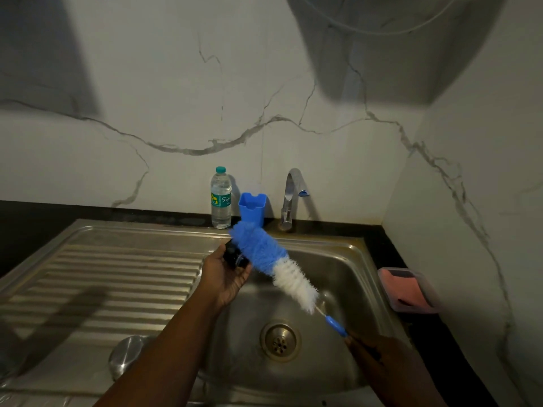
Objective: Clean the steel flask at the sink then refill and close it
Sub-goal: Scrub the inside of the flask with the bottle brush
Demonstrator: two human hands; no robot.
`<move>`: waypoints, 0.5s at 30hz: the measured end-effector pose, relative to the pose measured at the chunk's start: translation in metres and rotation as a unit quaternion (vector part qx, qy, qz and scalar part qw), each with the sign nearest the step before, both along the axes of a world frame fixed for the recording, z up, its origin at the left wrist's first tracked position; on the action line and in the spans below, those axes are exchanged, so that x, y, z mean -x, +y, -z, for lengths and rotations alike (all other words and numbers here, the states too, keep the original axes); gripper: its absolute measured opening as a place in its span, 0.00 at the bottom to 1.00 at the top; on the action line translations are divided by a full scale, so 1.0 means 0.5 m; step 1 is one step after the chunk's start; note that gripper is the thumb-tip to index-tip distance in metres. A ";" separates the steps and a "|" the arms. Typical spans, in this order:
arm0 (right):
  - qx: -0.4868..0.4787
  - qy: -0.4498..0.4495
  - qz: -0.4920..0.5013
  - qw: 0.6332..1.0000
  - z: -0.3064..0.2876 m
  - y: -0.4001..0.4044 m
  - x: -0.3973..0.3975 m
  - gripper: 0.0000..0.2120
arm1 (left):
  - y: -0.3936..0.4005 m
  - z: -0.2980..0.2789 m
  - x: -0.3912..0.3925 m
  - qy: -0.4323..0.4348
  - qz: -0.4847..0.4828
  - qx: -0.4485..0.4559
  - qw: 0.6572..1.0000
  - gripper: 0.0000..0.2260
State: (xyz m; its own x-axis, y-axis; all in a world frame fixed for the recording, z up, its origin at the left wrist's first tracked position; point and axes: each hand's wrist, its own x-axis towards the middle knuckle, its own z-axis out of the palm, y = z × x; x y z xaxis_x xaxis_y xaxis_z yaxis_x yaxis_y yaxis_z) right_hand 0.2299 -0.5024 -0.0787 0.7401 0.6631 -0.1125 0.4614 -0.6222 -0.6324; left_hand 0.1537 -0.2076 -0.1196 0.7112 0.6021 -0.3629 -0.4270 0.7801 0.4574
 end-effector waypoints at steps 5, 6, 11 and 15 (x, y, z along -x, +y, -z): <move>-0.016 0.029 0.009 0.999 -0.003 0.015 0.000 0.15 | 0.006 -0.006 -0.002 0.010 0.007 -0.035 0.999 0.23; -0.011 0.022 0.017 1.000 -0.005 0.018 0.003 0.14 | 0.006 -0.011 -0.002 0.020 0.014 -0.051 0.998 0.21; -0.024 -0.008 0.019 1.000 -0.008 0.021 0.009 0.23 | 0.018 -0.015 -0.005 0.025 0.015 -0.077 0.997 0.19; 0.008 -0.039 0.030 0.999 -0.007 0.022 0.002 0.15 | 0.018 -0.010 -0.006 0.018 0.004 -0.056 0.998 0.19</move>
State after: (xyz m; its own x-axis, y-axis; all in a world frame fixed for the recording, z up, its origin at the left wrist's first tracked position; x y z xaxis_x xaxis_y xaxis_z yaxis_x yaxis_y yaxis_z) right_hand 0.2289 -0.4916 -0.0753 0.7850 0.6163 -0.0625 0.4709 -0.6593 -0.5862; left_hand 0.1568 -0.1984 -0.1144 0.7030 0.6351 -0.3201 -0.4029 0.7266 0.5566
